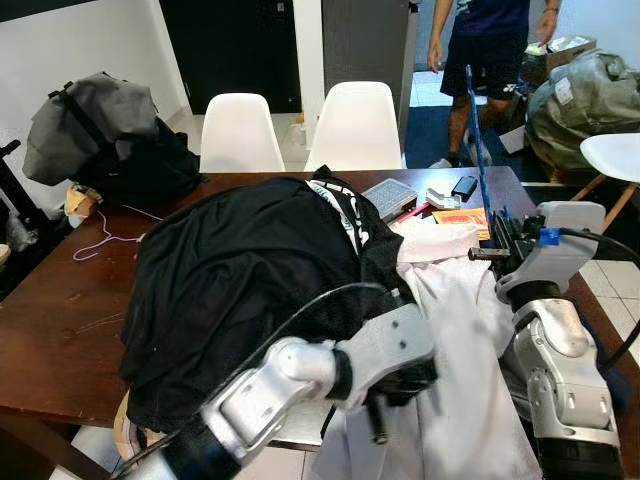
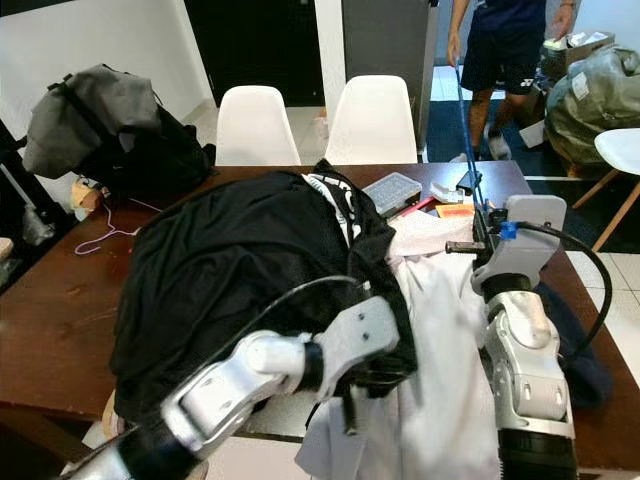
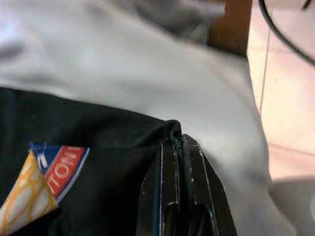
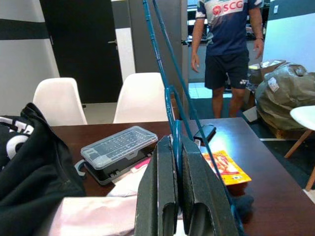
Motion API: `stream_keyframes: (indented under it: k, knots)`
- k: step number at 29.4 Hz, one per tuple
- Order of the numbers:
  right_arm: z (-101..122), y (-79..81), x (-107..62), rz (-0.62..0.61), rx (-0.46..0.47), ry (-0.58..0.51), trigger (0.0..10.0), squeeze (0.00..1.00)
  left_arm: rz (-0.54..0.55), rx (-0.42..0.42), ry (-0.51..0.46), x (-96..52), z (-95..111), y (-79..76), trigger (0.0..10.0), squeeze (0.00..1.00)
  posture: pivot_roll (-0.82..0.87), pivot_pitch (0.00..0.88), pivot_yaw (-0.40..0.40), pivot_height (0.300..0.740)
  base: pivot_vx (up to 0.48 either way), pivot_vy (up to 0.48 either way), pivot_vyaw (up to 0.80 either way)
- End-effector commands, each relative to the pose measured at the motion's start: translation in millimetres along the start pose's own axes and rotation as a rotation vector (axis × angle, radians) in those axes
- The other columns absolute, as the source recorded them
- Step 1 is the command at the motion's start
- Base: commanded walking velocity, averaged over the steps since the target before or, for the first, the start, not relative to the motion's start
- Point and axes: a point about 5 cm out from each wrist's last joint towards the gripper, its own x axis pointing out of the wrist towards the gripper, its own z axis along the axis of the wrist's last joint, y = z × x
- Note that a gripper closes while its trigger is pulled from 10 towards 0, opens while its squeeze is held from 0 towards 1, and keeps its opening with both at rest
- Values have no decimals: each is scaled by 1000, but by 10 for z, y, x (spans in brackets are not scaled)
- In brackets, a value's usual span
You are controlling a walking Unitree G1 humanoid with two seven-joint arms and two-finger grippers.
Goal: Hang hanger
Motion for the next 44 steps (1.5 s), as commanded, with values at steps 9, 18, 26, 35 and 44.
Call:
stream_keyframes:
  k: [9,18,26,35,44]
  knots:
    - [-96,31,-4,14,32,36,10000,0,-324,-161,-164,-586,119,-304,0,0,-59,23,52,736,0,0,0]
    - [-106,80,14,23,37,34,10000,0,-554,-329,-309,-736,213,-540,0,0,-68,18,56,736,0,0,0]
    - [-97,54,7,22,32,33,10000,0,-557,-337,-38,-839,-158,-674,0,0,-75,19,59,736,0,0,0]
    - [-113,45,8,29,25,42,10000,0,-165,-304,383,-1332,-512,-406,941,0,-62,16,48,736,0,0,0]
    - [-115,54,21,38,26,44,10000,0,44,-262,463,-1594,-441,-147,3647,0,-57,16,43,736,0,0,0]
